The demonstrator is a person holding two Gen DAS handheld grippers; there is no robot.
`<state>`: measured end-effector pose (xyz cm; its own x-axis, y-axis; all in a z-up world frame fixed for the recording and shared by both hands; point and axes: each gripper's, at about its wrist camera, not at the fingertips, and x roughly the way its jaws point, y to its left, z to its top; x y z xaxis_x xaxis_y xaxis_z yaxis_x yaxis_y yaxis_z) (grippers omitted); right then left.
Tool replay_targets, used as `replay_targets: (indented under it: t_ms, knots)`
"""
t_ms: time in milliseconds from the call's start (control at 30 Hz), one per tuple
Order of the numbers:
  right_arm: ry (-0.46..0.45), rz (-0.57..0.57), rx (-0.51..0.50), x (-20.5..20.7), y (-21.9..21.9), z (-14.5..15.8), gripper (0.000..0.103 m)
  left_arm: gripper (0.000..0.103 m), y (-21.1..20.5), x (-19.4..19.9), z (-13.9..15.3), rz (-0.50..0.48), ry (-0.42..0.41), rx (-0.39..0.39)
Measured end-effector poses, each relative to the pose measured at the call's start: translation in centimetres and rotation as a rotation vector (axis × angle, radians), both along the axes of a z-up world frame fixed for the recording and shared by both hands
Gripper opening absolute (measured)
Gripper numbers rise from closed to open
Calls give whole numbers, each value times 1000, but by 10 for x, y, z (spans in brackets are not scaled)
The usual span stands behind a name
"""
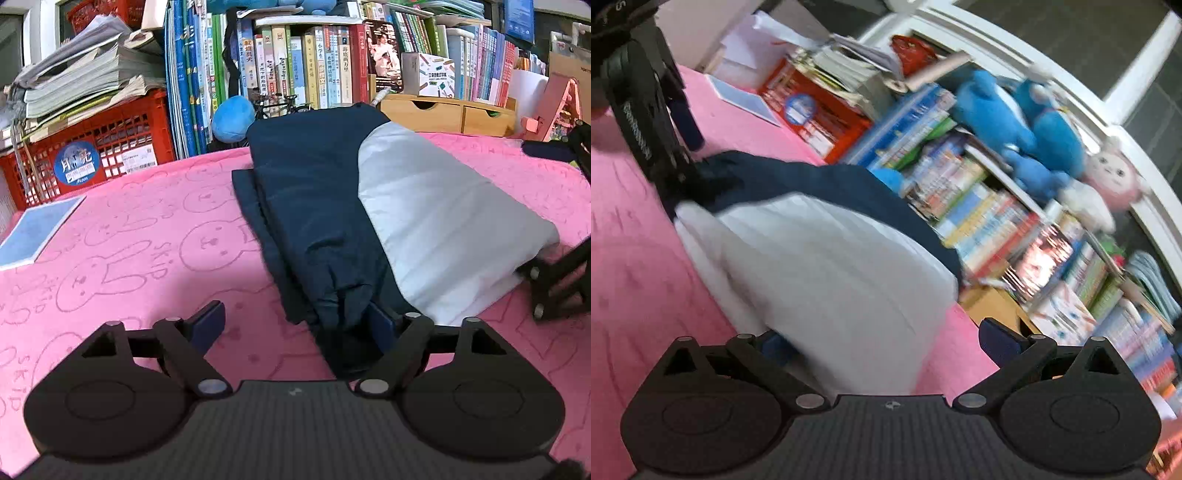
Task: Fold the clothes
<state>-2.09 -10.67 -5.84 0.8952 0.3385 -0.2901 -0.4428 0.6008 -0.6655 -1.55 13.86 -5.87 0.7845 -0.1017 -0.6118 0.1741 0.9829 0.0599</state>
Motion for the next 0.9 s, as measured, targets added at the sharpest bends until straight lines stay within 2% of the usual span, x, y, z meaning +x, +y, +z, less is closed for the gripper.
replay_targets:
  t_ms: [33, 100, 133, 167, 200, 300, 400, 567, 600, 700, 800, 900]
  knots:
    - [-9, -17, -9, 7, -6, -1, 102, 87, 3, 0, 0, 1, 3, -3]
    - [10, -127, 9, 33, -37, -5, 103, 92, 8, 2, -1, -12, 18, -30]
    - [78, -134, 70, 41, -58, -3, 102, 98, 8, 3, -2, -35, 33, -50]
    - [153, -145, 124, 46, -71, 1, 102, 100, 6, 4, -3, -40, 32, -43]
    - [165, -153, 135, 43, -75, 1, 102, 100, 5, 4, -3, -34, 28, -31]
    - [62, -153, 48, 25, -63, -9, 100, 100, 3, -1, -2, -10, 27, -13]
    - [95, -131, 61, 17, -64, -9, 88, 100, 5, -9, 1, -3, 33, 19]
    - [134, -101, 102, 8, -73, -5, 87, 100, 13, -16, 6, 49, 75, 4]
    - [135, -96, 104, 7, -73, -5, 87, 100, 11, -18, 7, 65, 71, 28]
    - [133, -90, 104, 2, -75, -4, 87, 89, -6, -32, 14, 117, 23, 212]
    - [142, -78, 112, 1, -77, -3, 84, 87, -39, -61, 32, 8, -136, 319]
    - [174, -50, 113, -1, -77, -2, 69, 87, -90, -76, 42, -149, -279, 432]
